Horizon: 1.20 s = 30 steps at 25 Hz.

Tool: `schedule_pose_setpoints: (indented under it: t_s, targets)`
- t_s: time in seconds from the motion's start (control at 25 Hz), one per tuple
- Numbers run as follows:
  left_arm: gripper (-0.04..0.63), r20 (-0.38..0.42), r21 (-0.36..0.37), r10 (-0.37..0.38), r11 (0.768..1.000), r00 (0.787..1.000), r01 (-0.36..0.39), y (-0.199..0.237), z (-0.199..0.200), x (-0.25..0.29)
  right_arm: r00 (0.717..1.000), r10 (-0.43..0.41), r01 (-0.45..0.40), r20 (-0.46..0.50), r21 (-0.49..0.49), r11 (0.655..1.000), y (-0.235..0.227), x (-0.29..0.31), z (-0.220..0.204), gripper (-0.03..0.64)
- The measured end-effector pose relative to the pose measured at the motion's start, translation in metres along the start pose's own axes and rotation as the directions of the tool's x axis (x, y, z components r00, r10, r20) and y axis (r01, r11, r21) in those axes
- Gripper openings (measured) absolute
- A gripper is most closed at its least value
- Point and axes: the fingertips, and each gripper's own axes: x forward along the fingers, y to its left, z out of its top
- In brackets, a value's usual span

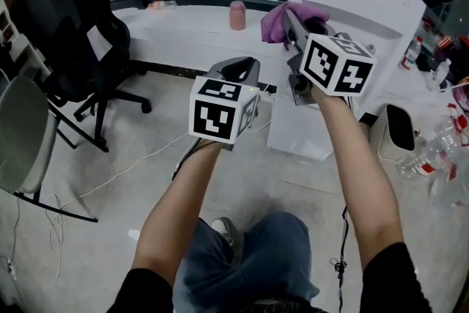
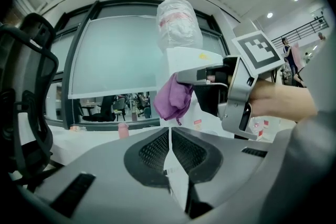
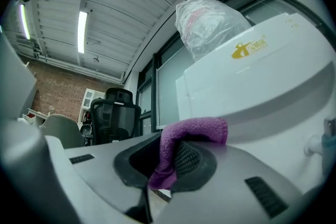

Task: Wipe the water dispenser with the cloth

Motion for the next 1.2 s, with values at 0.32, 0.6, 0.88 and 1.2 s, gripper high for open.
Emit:
schedule_pose_setpoints:
  t_s: [0.32, 0.6, 0.88, 1.2]
  targets:
    - [0.035, -0.011, -0.015, -0.001, 1.000, 1.000, 0.000, 0.003, -0.025, -0.001, 0.996, -0.018, 0.022, -0.086, 0.048, 0.999, 0.003, -0.003, -0.063, 0.046]
    - [0.035, -0.042, -0.023, -0.020, 1.000, 0.999, 0.019, -0.003, -0.060, 0.005, 0.985, -0.028, 0.045, -0.172, 0.095, 0.994, 0.001, -0.011, -0.132, 0.046]
    - [0.035, -0.075, -0.035, -0.044, 0.999, 0.996, 0.042, -0.004, -0.086, 0.009, 0.967, -0.055, 0.091, -0.248, 0.137, 0.986, -0.008, -0.021, -0.193, 0.046]
    - [0.035, -0.071, -0.102, -0.048, 0.994, 0.996, 0.041, -0.020, -0.101, 0.020, 0.947, -0.054, 0.103, -0.317, 0.141, 0.985, -0.013, -0.031, -0.244, 0.046]
